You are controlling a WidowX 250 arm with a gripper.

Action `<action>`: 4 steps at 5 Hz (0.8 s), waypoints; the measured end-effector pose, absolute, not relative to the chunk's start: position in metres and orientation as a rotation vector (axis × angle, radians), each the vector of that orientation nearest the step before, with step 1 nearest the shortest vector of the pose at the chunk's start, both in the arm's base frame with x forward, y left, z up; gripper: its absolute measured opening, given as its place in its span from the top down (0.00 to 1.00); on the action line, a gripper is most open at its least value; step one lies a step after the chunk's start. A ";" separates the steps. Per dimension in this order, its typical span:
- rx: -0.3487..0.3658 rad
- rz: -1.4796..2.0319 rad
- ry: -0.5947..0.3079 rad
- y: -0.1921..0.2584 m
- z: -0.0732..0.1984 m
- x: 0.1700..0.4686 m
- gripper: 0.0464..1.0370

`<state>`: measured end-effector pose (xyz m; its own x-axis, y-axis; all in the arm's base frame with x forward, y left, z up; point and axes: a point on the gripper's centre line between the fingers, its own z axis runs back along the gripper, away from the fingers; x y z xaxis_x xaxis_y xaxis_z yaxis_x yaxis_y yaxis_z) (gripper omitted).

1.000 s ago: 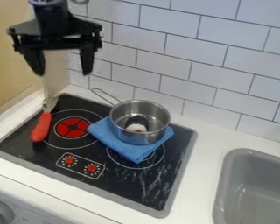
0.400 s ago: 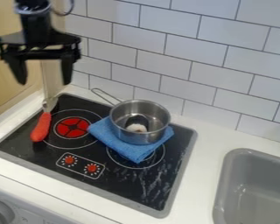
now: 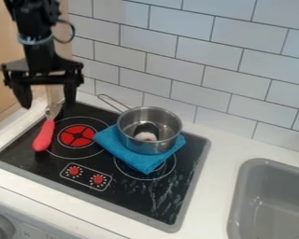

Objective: Pick up the red fork and place it on the right side of the stove

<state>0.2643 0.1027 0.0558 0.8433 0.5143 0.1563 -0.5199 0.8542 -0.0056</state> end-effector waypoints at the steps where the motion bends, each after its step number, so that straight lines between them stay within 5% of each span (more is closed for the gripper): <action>1: 0.032 0.551 -0.128 0.107 0.040 0.264 0.04; 4: 0.002 0.566 -0.041 0.115 0.003 0.255 0.04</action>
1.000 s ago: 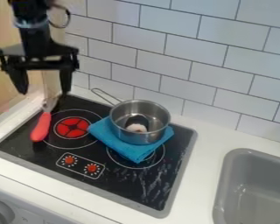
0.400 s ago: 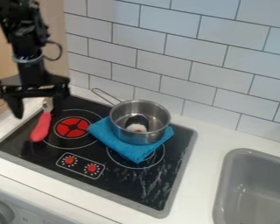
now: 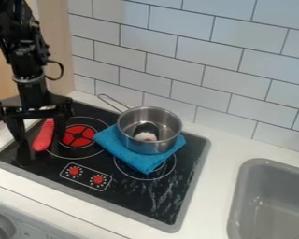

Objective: Pick up the red fork and place it on the right side of the stove

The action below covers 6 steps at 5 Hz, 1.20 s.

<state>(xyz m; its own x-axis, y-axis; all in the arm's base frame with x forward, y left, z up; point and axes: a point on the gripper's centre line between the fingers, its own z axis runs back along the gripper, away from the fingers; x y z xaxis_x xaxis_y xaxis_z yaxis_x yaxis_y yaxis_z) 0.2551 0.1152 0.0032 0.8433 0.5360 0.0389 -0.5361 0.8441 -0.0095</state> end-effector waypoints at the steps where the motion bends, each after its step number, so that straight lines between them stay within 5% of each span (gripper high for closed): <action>1: -0.014 0.561 -0.051 0.114 0.001 0.258 0.04; 2: -0.012 0.563 -0.062 0.115 0.000 0.260 0.08; 4: 0.011 0.571 -0.072 0.118 0.000 0.260 0.65; 6: 0.024 0.610 -0.074 0.117 0.001 0.256 0.71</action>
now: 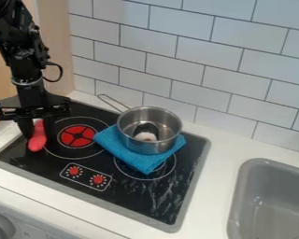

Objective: Pick up the red fork and place it on the right side of the stove

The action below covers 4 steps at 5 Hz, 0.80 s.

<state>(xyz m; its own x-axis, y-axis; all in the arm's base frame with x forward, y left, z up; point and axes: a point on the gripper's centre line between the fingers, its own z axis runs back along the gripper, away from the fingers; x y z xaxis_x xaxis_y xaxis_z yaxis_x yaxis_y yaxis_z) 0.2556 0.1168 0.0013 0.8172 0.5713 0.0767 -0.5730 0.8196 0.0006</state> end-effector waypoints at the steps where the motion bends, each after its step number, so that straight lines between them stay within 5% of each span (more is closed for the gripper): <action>1: 0.014 0.613 -0.066 0.111 0.004 0.250 0.71; 4: 0.016 0.594 -0.215 0.086 0.066 0.264 0.75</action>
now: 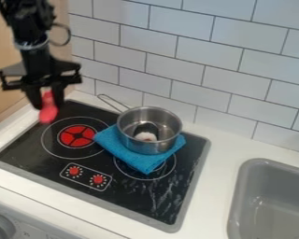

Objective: Pick up the red fork and place it on the right side of the stove

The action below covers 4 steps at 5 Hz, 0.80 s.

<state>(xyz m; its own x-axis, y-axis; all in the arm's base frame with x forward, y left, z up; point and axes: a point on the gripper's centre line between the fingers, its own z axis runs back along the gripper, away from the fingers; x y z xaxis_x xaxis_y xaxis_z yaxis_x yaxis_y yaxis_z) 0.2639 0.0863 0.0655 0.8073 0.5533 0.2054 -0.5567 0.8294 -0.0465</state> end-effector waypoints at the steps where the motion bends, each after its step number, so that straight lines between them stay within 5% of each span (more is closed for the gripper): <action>1: 0.034 0.548 -0.263 0.061 0.086 0.269 0.75; 4: 0.021 0.274 -0.270 -0.028 0.084 0.291 0.75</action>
<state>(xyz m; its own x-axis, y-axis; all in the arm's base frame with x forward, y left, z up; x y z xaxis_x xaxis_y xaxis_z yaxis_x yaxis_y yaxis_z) 0.2906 -0.0284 0.0839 0.9270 0.2644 0.2661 -0.2700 0.9627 -0.0162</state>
